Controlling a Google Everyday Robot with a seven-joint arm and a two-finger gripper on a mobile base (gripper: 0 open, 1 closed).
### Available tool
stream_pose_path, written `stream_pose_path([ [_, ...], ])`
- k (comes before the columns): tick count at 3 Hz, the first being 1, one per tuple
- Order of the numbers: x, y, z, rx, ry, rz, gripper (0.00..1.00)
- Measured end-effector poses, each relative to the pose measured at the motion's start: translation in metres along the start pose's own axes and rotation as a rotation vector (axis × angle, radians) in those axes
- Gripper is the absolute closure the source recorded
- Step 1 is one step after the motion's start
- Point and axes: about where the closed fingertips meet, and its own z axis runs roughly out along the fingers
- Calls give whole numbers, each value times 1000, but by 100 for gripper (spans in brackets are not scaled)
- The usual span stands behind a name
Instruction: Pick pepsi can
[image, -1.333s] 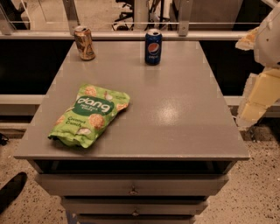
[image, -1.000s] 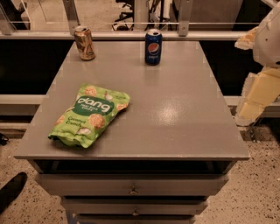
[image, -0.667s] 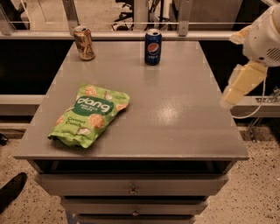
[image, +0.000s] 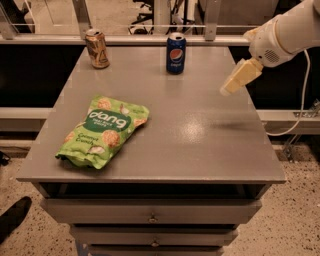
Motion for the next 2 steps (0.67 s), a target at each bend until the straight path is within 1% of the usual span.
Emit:
stream_pose_path([
  [1,-18,-37,62,26,-110,83,0],
  [2,-42,-62,112,30,-214,159,0],
])
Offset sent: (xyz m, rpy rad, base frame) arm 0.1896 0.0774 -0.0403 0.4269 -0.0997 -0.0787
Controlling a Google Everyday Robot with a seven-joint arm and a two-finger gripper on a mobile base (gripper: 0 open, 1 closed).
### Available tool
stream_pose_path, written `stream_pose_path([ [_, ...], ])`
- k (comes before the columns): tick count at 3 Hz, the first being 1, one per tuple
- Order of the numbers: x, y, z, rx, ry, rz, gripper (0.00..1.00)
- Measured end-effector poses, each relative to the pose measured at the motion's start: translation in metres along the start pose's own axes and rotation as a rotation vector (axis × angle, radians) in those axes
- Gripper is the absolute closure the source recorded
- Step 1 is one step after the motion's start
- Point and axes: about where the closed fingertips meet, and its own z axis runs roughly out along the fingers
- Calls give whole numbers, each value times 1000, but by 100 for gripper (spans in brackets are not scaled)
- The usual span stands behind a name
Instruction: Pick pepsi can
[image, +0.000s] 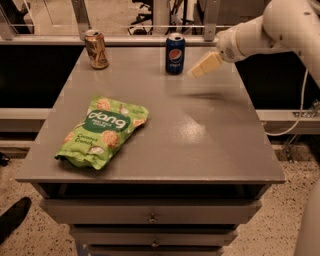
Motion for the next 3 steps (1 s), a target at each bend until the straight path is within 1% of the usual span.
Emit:
stream_pose_path([
  [1,-28,-13,43,-15,-129,84,0],
  [2,-52,-10,70,-62,-223,152,0],
  [3,-60,-5,80,-96,-252,179,0],
])
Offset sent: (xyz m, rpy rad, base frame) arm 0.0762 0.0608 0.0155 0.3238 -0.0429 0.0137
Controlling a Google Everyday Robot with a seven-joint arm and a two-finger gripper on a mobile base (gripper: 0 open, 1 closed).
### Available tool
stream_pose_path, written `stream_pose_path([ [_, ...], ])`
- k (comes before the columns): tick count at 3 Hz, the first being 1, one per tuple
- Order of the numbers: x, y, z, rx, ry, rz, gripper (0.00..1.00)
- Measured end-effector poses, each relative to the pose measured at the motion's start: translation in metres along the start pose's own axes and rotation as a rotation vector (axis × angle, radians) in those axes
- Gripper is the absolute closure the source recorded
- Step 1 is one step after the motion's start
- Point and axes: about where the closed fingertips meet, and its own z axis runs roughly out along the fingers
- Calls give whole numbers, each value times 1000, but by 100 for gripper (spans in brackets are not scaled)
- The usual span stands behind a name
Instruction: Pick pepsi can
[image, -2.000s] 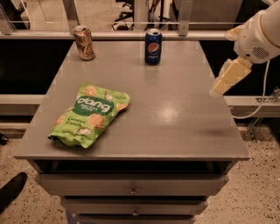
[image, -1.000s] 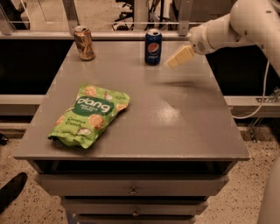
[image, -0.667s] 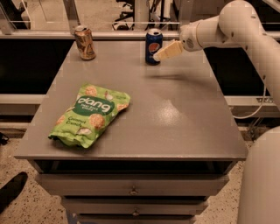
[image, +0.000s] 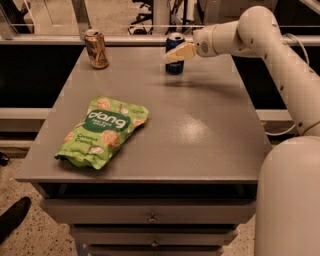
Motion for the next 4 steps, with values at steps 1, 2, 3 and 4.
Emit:
stream_pose_path([
  [1,1,9,12,-27,-8,14,17],
  [2,2,13,15,-39,-14,20,40],
  [3,-9,20,7,-74,-49,7,70],
  [4,-26,32,-6,-129,-82,-27,95],
])
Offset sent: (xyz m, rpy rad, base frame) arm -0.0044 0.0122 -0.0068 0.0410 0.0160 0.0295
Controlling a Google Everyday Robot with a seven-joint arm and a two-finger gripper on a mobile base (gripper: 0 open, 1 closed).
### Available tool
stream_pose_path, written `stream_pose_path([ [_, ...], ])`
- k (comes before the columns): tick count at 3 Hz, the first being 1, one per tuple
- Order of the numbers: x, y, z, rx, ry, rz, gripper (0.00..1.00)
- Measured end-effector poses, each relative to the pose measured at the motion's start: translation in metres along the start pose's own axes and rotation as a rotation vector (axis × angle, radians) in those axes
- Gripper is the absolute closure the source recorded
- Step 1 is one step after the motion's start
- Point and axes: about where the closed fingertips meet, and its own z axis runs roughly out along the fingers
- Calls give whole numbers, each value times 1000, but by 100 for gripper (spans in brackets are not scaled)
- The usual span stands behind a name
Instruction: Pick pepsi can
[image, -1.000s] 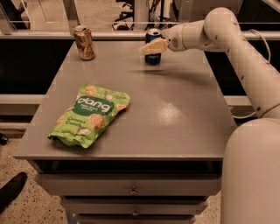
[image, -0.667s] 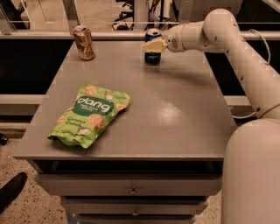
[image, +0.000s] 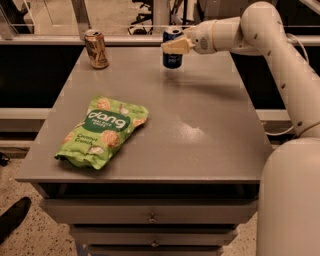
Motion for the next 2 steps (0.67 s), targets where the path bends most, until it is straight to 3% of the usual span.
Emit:
stream_pose_path([
  [1,-13,16,-38,-101,-59,14,100],
  [2,-10,19,-30,-109,-46,12,100],
])
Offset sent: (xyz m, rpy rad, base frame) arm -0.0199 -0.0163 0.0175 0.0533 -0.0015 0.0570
